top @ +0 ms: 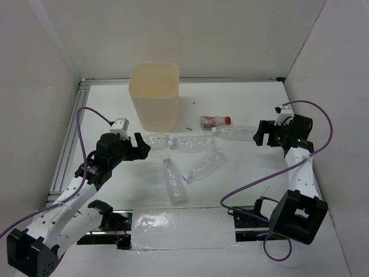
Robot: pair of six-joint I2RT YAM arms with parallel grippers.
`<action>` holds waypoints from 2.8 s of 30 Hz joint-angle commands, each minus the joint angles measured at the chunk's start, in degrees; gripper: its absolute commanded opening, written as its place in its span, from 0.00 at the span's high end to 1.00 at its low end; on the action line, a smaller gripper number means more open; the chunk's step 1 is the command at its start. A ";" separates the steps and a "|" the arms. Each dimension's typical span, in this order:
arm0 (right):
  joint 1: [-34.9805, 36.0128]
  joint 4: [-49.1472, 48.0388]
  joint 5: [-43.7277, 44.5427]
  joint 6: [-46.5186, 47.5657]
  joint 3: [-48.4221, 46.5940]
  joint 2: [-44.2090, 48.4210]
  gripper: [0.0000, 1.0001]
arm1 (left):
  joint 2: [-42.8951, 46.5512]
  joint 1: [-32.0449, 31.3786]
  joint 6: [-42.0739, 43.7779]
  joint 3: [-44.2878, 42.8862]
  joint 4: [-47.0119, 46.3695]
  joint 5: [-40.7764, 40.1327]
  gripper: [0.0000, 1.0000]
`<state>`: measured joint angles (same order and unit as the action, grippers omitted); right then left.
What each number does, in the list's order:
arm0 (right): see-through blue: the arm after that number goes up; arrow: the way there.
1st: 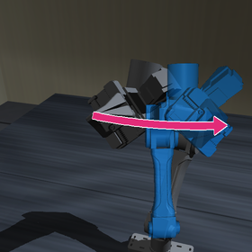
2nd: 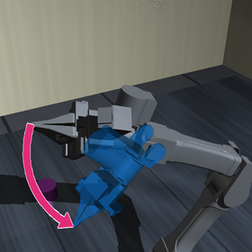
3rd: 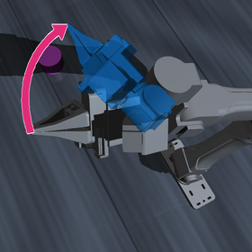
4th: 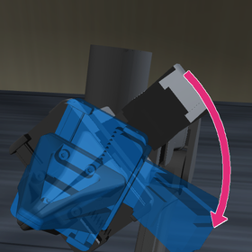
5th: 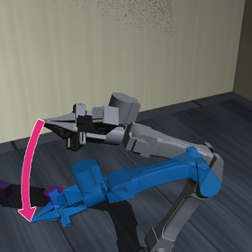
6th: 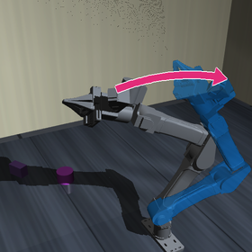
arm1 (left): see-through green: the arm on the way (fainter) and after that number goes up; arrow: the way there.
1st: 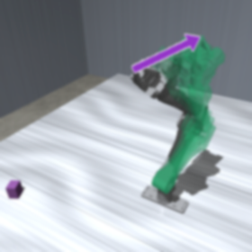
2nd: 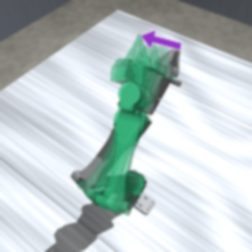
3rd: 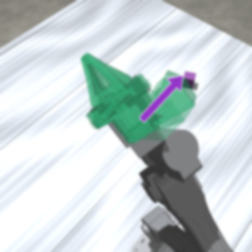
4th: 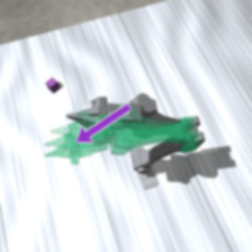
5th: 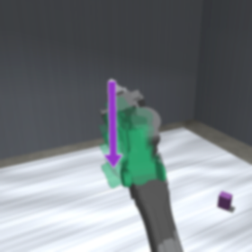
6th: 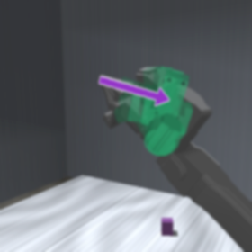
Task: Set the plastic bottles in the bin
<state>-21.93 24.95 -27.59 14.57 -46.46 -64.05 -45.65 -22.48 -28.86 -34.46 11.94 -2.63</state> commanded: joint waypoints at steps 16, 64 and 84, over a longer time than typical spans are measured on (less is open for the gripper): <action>0.05 7.22 -16.08 13.56 -1.62 -1.78 0.83 | -1.54 -0.20 -14.11 -2.98 5.02 -0.18 0.43; 1.19 7.39 -20.66 30.08 -1.09 -0.90 0.00 | -46.10 -8.63 54.61 -17.23 -6.22 -11.68 0.09; 1.19 15.65 -26.90 40.36 -0.04 1.83 0.34 | -37.96 -20.66 40.56 -17.48 5.89 -14.68 0.81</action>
<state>-21.12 36.97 -51.03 50.94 -45.74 -63.48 -91.70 -40.36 16.27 -51.66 12.91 -16.69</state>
